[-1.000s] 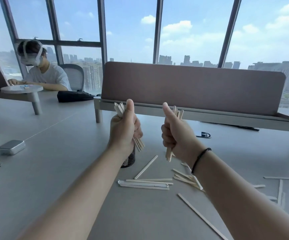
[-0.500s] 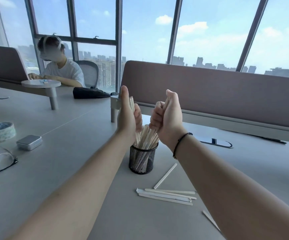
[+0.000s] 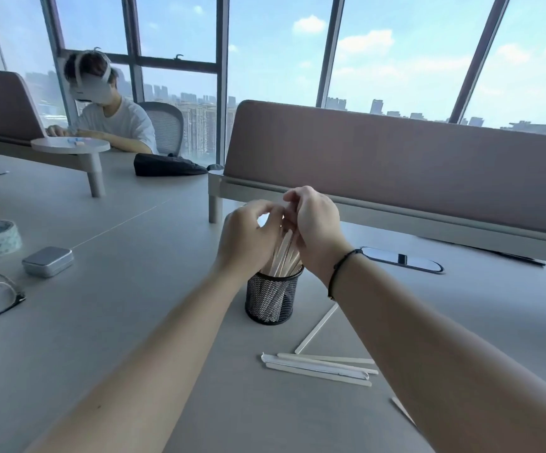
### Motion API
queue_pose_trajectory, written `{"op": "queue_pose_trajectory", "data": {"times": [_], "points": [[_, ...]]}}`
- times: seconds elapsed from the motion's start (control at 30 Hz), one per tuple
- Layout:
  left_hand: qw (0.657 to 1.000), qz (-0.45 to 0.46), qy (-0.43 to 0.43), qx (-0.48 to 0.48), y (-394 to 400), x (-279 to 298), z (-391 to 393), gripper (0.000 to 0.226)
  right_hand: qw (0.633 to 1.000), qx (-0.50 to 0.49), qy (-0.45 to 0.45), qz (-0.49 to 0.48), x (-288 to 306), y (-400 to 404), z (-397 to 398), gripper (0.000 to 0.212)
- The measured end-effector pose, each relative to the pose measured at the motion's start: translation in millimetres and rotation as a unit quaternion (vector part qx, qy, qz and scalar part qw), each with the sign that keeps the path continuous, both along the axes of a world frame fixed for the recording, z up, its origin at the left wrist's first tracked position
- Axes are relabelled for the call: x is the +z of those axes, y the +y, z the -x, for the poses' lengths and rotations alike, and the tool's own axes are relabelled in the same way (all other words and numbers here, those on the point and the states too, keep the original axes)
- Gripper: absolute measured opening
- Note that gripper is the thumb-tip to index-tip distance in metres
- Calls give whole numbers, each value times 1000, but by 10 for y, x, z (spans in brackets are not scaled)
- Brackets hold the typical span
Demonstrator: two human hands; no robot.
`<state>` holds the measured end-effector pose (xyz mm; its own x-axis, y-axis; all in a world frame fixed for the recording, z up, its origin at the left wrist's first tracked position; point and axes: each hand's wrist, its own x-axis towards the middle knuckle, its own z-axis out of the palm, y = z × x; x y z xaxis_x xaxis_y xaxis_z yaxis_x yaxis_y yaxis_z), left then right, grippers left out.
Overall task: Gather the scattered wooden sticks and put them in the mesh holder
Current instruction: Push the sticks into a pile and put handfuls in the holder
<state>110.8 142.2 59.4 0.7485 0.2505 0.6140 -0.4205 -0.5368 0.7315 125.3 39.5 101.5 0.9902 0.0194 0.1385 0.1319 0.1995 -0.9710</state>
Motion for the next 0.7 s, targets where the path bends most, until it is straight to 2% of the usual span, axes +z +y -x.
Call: {"op": "queue_pose_trajectory", "data": {"times": [0.07,0.1,0.2,0.3,0.37,0.47,0.57,0.63,0.7], "points": [[1000,-5,15,-2,10,-67,-13,28,992,-12,-65,108,-82,-15,-6,27],[1000,2,27,-5,19,-93,-22,29,977,-18,-107,186,-136,-38,-3,32],[999,15,47,-8,40,-144,-25,40,893,-24,-241,380,-319,-130,19,37],[999,26,38,-4,20,-155,6,46,833,3,-327,447,-428,-194,3,28],[998,51,35,-2,2,-147,33,48,792,27,-365,489,-470,-205,-9,28],[997,74,27,-9,-28,-150,83,50,711,17,-359,604,-514,-232,-9,52],[997,64,31,-15,-40,-158,119,47,664,-1,-350,660,-518,-282,40,68],[999,35,34,-19,-45,-177,119,40,658,-8,-354,664,-483,-316,68,72],[999,-28,11,11,-67,-201,126,39,719,-14,-333,610,-433,-386,92,73]]}}
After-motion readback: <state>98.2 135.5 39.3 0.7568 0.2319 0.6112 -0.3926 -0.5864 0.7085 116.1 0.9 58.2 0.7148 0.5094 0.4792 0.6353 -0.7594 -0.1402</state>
